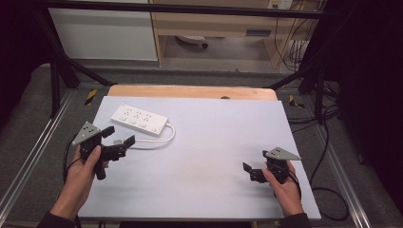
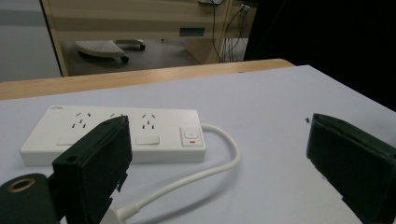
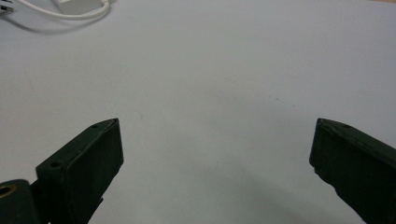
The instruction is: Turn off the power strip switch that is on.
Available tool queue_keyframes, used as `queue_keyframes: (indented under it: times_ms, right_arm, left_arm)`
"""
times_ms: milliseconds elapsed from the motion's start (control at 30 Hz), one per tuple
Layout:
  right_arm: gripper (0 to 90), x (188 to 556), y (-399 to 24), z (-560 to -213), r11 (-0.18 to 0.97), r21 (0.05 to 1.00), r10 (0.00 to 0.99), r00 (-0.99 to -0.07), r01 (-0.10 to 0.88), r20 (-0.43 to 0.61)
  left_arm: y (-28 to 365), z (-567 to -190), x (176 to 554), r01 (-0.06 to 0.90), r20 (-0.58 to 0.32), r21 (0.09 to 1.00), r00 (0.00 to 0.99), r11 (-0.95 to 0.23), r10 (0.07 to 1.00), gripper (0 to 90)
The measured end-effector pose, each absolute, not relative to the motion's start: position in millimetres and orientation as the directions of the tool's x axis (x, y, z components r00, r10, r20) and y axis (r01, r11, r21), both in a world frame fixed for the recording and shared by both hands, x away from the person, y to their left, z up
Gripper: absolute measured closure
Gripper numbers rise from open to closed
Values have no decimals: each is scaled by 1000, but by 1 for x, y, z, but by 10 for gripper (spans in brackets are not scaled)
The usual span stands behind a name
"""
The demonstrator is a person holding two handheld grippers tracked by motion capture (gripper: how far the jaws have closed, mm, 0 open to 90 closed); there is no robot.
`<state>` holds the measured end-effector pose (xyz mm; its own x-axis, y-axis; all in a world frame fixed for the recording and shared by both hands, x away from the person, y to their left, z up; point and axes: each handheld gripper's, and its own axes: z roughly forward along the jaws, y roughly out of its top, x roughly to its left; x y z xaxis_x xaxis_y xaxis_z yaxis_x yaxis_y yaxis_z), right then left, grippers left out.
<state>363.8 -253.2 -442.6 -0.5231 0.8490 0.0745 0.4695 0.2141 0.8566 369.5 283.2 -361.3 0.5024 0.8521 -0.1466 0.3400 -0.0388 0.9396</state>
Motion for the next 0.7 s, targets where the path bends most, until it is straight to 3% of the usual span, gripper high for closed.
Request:
queue_keyframes:
  times_ms: [700]
  right_arm:
    - [33, 364, -254, -443, 214, 857, 850, -522, 468, 73]
  left_arm:
    - [291, -397, 342, 384, -147, 921, 506, -69, 850, 65]
